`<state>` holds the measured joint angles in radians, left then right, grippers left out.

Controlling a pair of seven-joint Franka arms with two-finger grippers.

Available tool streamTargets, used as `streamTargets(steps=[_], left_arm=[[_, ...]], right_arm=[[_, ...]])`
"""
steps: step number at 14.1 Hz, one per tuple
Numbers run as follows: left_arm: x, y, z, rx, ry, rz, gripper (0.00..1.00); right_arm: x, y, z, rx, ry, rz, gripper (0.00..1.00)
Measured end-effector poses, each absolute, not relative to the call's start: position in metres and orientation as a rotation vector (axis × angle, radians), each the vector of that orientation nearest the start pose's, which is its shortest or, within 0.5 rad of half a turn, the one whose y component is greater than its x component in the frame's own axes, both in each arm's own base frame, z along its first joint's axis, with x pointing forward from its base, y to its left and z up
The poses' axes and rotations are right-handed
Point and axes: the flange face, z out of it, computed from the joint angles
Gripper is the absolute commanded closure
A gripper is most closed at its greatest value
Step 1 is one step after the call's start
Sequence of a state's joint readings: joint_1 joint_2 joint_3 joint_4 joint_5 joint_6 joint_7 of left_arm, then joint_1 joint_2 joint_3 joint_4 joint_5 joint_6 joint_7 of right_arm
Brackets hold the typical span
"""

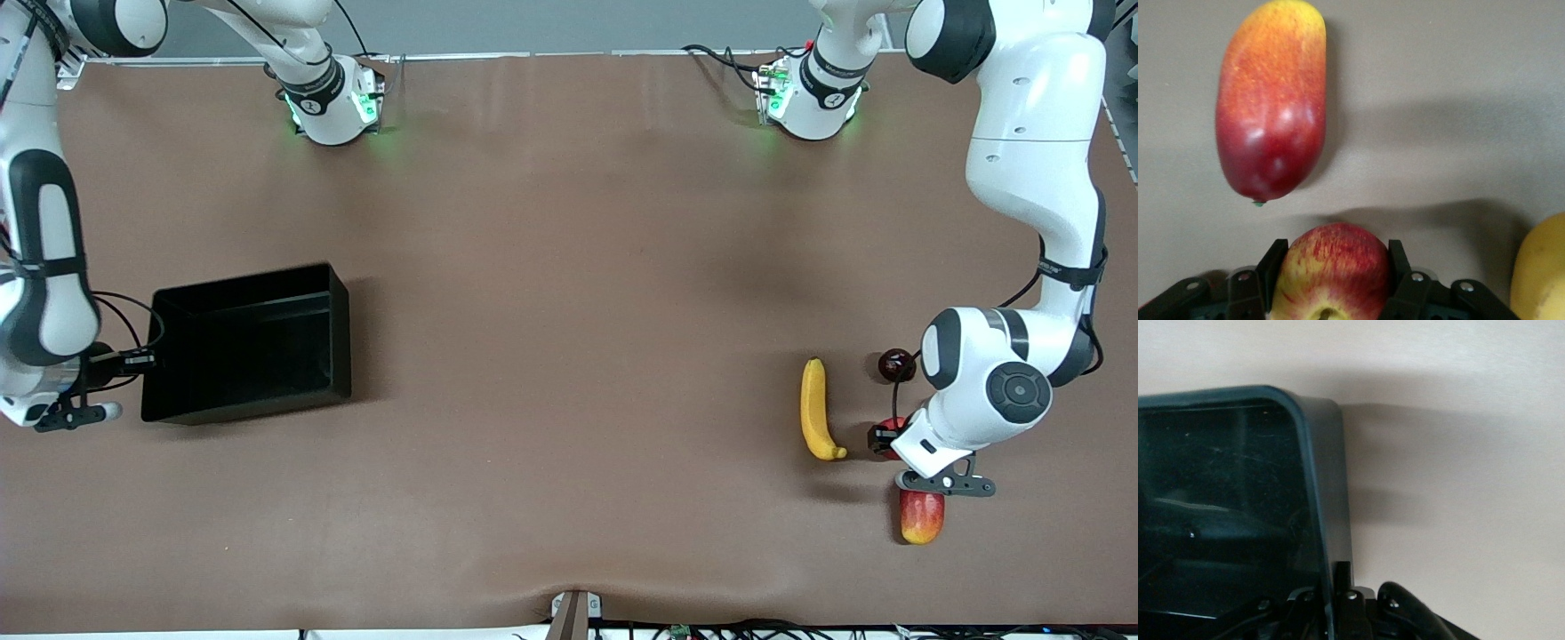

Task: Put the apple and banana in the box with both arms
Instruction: 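Lift the apple with the left gripper while the right gripper slides the tray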

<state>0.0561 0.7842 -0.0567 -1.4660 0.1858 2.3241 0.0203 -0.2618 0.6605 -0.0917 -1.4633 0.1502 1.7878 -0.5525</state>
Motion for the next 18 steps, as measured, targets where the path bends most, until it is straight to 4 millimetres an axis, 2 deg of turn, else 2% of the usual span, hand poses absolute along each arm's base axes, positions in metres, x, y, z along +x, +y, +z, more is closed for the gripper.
streamTargets(steps=[2, 3, 5, 7, 10, 12, 14, 16, 18], left_arm=[[0.729, 0.008, 0.252, -3.029, 0.187, -0.104, 1.00], [0.728, 0.006, 0.276, -3.026, 0.185, -0.097, 1.00], [0.721, 0.003, 0.335, -3.018, 0.179, -0.081, 1.00], [0.710, -0.007, 0.386, -3.014, 0.187, -0.079, 1.00], [0.697, -0.032, 0.435, -3.022, 0.226, -0.107, 1.00], [0.686, -0.053, 0.464, -3.047, 0.217, -0.129, 1.00], [0.671, -0.085, 0.486, -3.117, 0.155, -0.107, 1.00], [0.657, -0.119, 0.494, -3.168, 0.088, -0.086, 1.00], [0.644, -0.157, 0.494, -3.194, 0.005, -0.064, 1.00]], right_arm=[[0.656, -0.190, 0.302, -2.816, -0.214, 0.368, 1.00], [0.661, -0.173, 0.309, -2.787, -0.192, 0.371, 1.00], [0.669, -0.131, 0.312, -2.760, -0.095, 0.411, 1.00], [0.678, -0.072, 0.315, -2.775, -0.078, 0.453, 1.00], [0.683, 0.043, 0.326, -2.811, -0.109, 0.493, 1.00], [0.681, 0.115, 0.329, -2.844, -0.092, 0.463, 1.00], [0.678, 0.176, 0.331, -2.869, -0.127, 0.384, 1.00], [0.670, 0.234, 0.329, -2.888, -0.154, 0.300, 1.00], [0.657, 0.288, 0.319, -2.908, -0.094, 0.250, 1.00]])
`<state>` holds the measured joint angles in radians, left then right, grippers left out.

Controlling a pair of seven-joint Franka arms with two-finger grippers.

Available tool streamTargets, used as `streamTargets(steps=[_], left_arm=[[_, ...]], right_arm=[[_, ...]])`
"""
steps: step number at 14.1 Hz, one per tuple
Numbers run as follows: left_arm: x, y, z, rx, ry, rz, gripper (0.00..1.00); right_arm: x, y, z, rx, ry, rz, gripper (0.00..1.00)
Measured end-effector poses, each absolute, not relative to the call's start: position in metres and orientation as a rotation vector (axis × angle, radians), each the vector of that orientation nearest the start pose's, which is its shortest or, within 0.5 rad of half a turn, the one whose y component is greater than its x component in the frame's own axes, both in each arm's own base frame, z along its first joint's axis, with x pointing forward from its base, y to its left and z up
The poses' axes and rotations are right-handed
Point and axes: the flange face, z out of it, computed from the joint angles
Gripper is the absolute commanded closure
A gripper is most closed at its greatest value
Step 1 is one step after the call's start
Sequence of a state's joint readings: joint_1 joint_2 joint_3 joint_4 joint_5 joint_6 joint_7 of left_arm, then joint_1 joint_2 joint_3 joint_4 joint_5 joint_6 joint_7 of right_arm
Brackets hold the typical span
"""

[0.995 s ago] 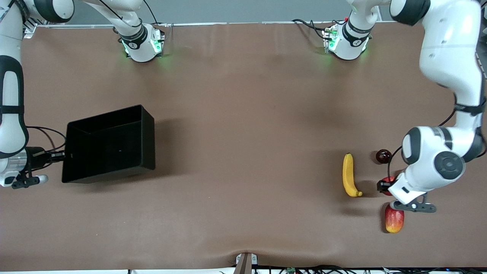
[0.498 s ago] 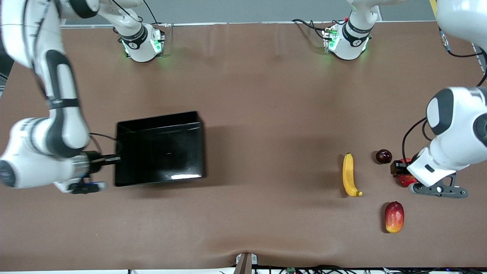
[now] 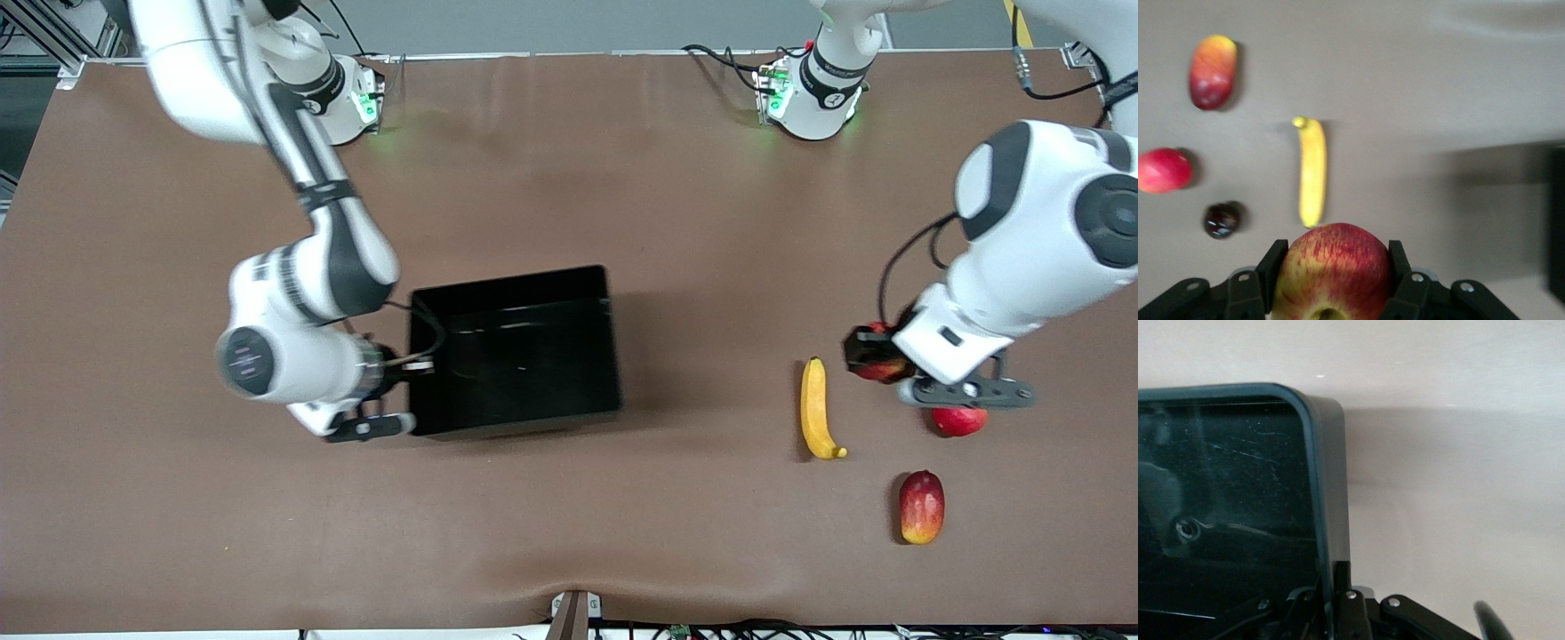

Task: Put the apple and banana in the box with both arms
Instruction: 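Lift the apple with the left gripper while the right gripper slides the tray, then carry the apple over the tray while the right gripper releases and withdraws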

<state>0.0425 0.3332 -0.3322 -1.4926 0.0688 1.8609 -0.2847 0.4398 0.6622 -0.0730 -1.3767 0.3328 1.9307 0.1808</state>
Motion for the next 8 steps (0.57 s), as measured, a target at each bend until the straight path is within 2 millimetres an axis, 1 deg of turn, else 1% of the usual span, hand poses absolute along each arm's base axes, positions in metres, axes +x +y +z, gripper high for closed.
streamTargets(steps=[1, 2, 4, 5, 6, 7, 8], left_arm=[[0.638, -0.177, 0.492, -3.206, -0.052, -0.048, 1.00], [0.630, -0.196, 0.492, -3.215, -0.092, -0.033, 1.00], [0.616, -0.230, 0.490, -3.228, -0.128, -0.007, 1.00], [0.610, -0.244, 0.488, -3.231, -0.129, 0.006, 1.00], [0.603, -0.258, 0.485, -3.231, -0.126, 0.017, 1.00], [0.596, -0.274, 0.480, -3.233, -0.126, 0.018, 1.00], [0.589, -0.290, 0.473, -3.237, -0.125, 0.019, 1.00]], right_arm=[[0.649, 0.313, 0.309, -2.918, -0.045, 0.239, 1.00], [0.642, 0.333, 0.297, -2.926, -0.009, 0.227, 1.00], [0.630, 0.366, 0.269, -2.938, 0.030, 0.205, 0.99], [0.626, 0.376, 0.256, -2.943, 0.058, 0.198, 0.89], [0.623, 0.382, 0.245, -2.946, 0.087, 0.191, 0.31], [0.623, 0.385, 0.239, -2.947, 0.106, 0.180, 0.00], [0.623, 0.386, 0.236, -2.947, 0.110, 0.173, 0.00]])
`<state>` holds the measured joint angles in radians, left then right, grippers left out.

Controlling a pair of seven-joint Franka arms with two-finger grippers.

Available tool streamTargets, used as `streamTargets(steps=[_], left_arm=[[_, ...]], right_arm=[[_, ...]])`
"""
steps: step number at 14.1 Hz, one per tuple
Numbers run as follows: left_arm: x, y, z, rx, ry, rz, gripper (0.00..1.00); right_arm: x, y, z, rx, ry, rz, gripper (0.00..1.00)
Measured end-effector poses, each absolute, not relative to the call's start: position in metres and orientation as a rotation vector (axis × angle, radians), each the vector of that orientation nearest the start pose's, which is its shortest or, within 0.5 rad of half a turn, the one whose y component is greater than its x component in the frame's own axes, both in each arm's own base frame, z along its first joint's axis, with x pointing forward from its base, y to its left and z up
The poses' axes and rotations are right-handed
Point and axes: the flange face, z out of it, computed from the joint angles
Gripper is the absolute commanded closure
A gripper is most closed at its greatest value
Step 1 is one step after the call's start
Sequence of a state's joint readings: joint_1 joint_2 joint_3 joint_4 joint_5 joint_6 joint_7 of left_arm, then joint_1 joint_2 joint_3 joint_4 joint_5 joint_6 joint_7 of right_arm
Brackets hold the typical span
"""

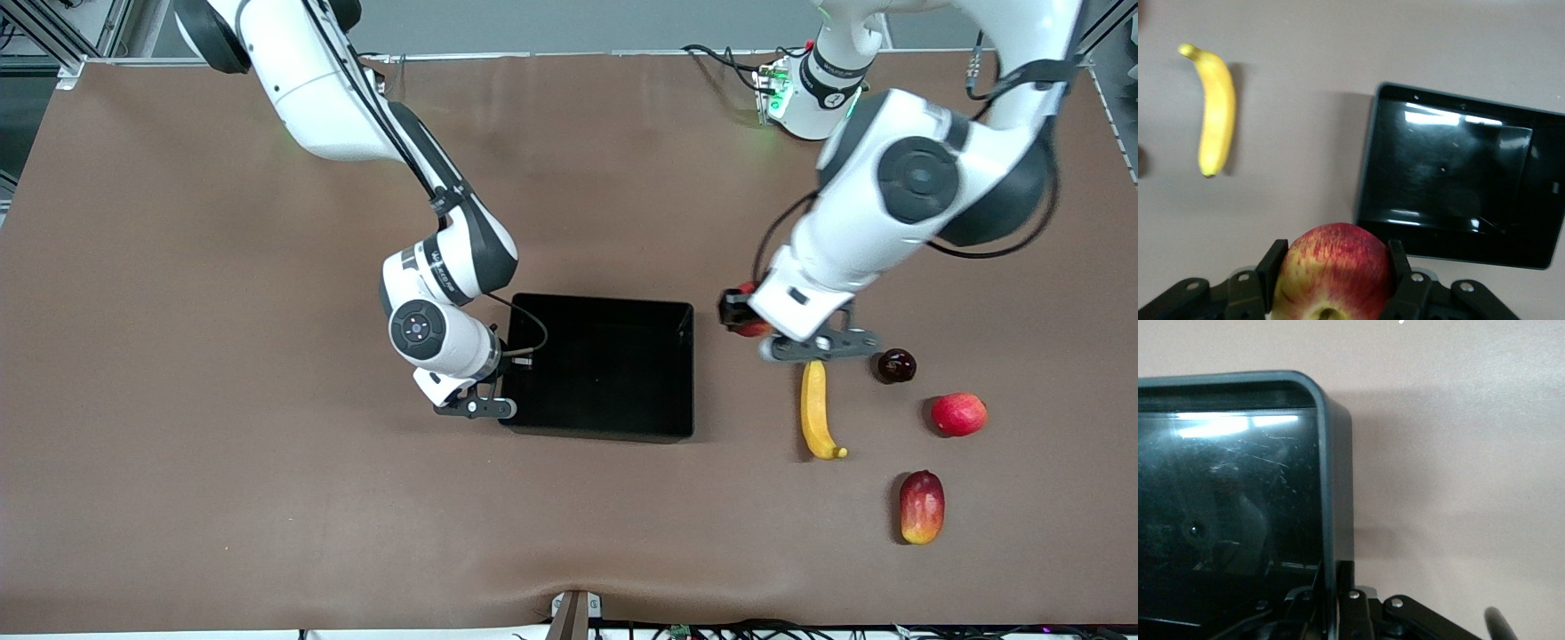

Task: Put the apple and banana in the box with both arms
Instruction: 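Carry the apple over the tray while the right gripper releases and withdraws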

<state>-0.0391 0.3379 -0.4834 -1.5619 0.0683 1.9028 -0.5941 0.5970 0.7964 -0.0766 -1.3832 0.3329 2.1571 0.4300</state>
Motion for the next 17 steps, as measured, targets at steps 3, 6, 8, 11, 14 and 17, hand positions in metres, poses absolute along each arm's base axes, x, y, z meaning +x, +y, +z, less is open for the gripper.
streamTargets(steps=[3, 6, 8, 11, 14, 17], left_arm=[[0.574, -0.336, 0.441, -3.262, -0.079, -0.007, 1.00], [0.574, -0.366, 0.387, -3.220, -0.016, -0.064, 1.00], [0.578, -0.375, 0.348, -3.199, 0.033, -0.075, 1.00], [0.582, -0.381, 0.299, -3.215, 0.065, -0.060, 1.00], [0.570, -0.400, 0.253, -3.195, 0.152, -0.023, 1.00], [0.558, -0.412, 0.225, -3.188, 0.173, 0.027, 1.00]], right_arm=[[0.635, 0.381, 0.254, -2.938, 0.121, 0.125, 0.00], [0.659, 0.347, 0.294, -2.964, 0.139, 0.159, 0.00], [0.676, 0.303, 0.326, -3.032, 0.137, 0.218, 0.00], [0.699, 0.226, 0.379, -3.043, 0.231, 0.286, 0.00], [0.714, 0.131, 0.422, -3.020, 0.317, 0.280, 0.00], [0.715, 0.018, 0.459, -3.035, 0.218, 0.226, 0.00]])
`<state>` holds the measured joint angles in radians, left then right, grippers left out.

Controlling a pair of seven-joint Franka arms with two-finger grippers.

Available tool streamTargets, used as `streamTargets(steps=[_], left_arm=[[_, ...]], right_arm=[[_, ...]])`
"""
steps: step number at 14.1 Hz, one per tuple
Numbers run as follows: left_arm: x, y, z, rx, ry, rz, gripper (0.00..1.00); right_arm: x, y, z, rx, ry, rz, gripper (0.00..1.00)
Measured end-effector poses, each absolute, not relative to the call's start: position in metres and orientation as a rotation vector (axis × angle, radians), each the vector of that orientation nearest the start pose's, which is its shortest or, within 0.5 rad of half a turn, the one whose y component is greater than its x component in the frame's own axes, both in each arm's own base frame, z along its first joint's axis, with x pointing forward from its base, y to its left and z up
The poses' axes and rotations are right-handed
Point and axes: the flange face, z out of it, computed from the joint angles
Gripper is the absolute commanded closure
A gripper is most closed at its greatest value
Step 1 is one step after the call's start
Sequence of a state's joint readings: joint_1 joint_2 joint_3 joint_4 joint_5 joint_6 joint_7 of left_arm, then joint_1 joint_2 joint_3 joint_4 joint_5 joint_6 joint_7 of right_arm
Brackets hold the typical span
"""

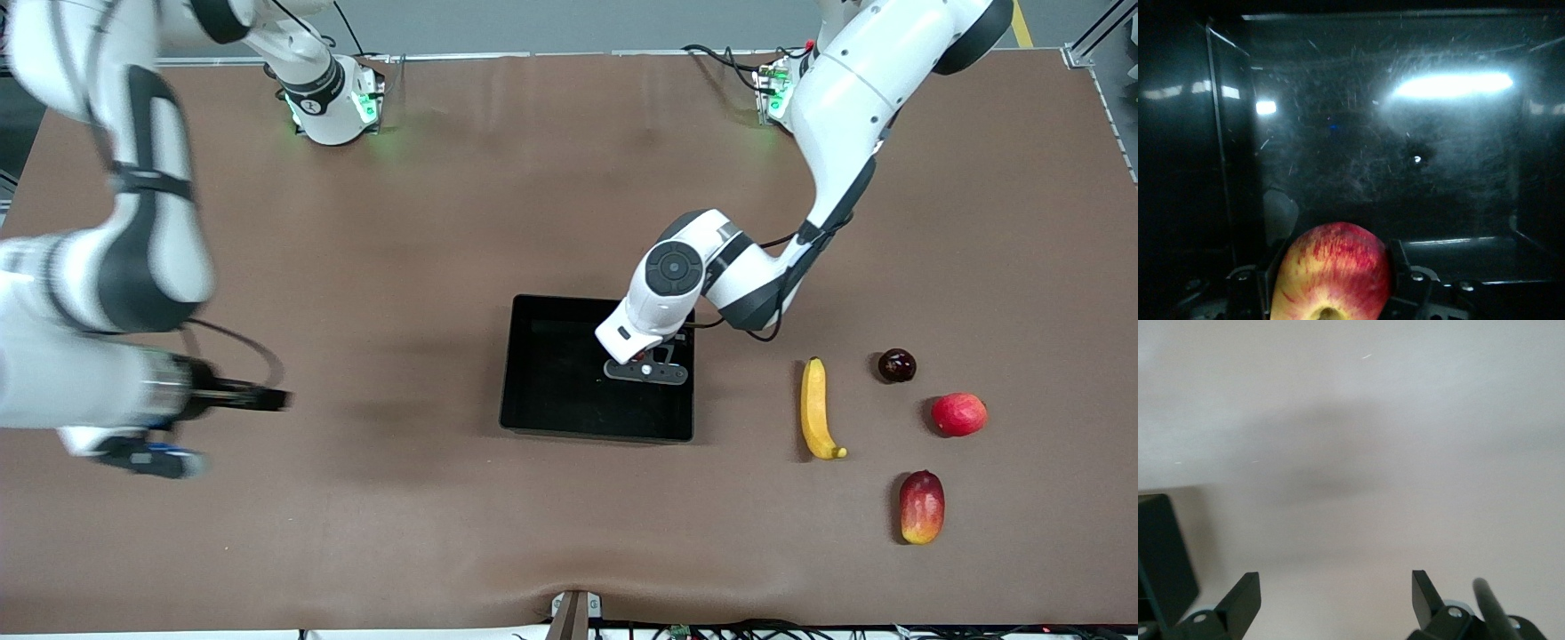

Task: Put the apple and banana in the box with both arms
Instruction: 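Carry the apple over the tray while the right gripper releases and withdraws, then lower the apple into the black tray and open the left gripper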

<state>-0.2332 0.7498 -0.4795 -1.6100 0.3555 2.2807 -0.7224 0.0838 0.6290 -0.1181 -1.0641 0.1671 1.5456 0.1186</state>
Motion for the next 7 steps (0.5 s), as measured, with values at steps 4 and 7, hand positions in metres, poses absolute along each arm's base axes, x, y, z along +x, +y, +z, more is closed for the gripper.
streamTargets(steps=[4, 7], left_arm=[[0.558, -0.407, 0.209, -3.179, 0.161, 0.061, 0.01], [0.559, -0.406, 0.203, -3.177, 0.155, 0.070, 0.00]], right_arm=[[0.699, -0.094, 0.507, -3.043, 0.035, 0.093, 0.00], [0.668, -0.127, 0.569, -3.042, 0.020, 0.014, 0.00]])
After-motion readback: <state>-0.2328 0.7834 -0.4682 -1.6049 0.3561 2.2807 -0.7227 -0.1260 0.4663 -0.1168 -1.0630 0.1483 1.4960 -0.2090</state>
